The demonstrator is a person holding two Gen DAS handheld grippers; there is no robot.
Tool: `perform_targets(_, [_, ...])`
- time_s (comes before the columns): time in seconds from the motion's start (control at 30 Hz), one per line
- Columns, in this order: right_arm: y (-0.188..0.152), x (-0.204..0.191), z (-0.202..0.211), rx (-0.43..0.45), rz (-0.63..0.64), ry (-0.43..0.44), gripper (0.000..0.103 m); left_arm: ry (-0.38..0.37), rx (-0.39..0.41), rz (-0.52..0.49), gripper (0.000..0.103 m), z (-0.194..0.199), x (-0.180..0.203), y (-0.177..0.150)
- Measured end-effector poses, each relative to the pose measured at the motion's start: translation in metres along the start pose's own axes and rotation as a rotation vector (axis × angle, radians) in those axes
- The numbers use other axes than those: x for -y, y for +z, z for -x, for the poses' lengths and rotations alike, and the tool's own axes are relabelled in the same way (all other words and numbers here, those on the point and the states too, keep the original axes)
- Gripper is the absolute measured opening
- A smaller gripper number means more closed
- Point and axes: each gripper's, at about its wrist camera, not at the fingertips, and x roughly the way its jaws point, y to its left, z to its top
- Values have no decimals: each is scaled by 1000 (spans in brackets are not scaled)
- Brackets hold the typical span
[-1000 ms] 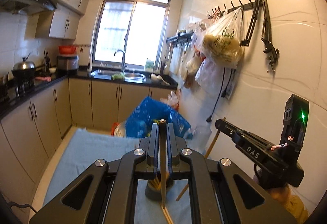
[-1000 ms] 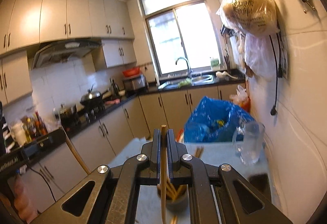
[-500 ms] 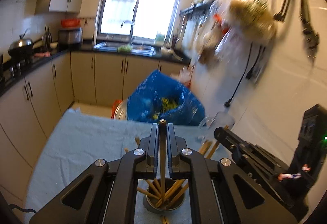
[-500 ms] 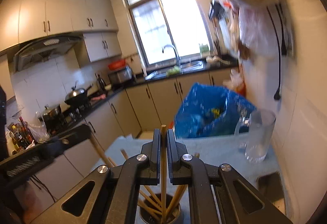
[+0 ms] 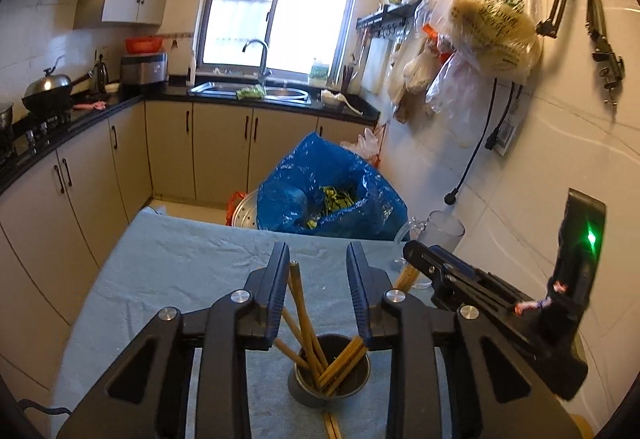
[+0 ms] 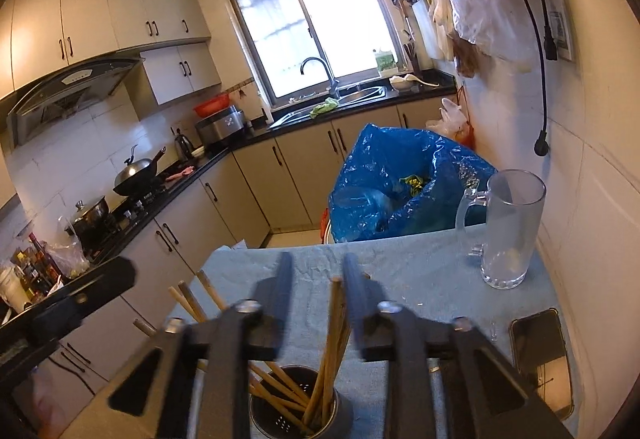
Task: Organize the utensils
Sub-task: 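Move the open left tool back to the remaining loose chopsticks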
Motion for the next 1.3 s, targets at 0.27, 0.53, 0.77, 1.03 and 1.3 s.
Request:
perform_targets(0.27, [2, -9, 58, 72, 28, 4, 50, 5, 69, 10, 48, 63, -10, -19])
perform_targets(0.53, [-45, -2, 92, 6, 34, -14, 54, 114, 53, -19, 61, 96, -25, -68])
perform_targets(0.77, [-129, 12, 80, -167, 18, -35, 54, 214, -15, -28, 65, 95, -40, -125])
perform_targets(1.03, [-216, -9, 55, -356, 173, -46, 37, 255, -163, 36, 65, 81, -64, -178])
perform_targets(1.3, [-243, -16, 33, -429, 227, -74, 29, 262, -182, 36, 65, 80, -68, -186])
